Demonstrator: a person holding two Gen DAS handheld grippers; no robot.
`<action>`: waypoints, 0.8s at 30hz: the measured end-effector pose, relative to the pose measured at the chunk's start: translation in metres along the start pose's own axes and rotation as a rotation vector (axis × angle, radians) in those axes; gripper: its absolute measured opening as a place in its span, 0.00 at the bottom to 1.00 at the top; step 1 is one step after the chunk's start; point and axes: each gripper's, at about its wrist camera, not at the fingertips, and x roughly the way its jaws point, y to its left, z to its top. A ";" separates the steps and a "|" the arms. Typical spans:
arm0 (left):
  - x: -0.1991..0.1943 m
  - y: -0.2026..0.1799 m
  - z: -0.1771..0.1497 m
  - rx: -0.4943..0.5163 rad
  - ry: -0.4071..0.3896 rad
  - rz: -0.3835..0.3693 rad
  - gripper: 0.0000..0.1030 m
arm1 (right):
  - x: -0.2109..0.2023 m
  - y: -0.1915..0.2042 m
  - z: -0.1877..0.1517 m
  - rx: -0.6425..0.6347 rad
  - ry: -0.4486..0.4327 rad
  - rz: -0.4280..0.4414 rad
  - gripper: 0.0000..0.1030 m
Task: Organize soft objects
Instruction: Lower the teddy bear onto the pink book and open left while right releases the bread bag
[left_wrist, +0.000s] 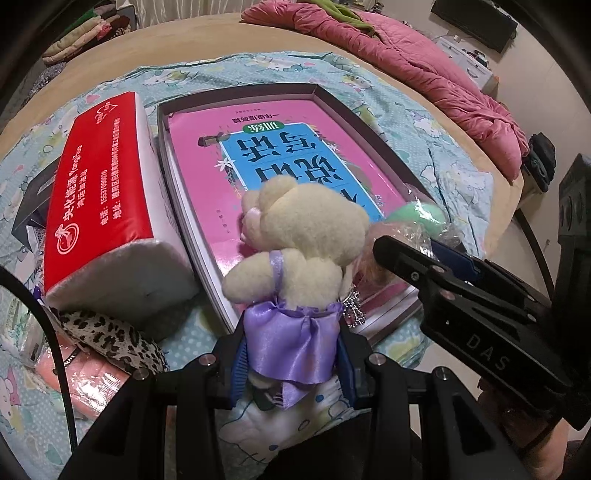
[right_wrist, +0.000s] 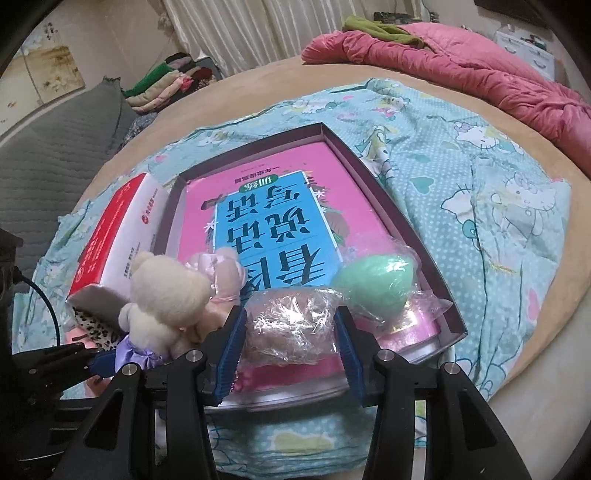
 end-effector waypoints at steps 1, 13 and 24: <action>0.000 0.000 0.000 -0.001 0.001 -0.001 0.39 | 0.000 -0.001 0.000 0.003 0.002 0.000 0.51; -0.002 0.003 0.002 -0.021 -0.003 -0.013 0.39 | -0.010 -0.004 0.001 0.030 -0.025 0.014 0.61; -0.007 0.001 0.003 -0.018 -0.014 -0.029 0.39 | -0.029 -0.005 0.001 0.027 -0.060 -0.018 0.64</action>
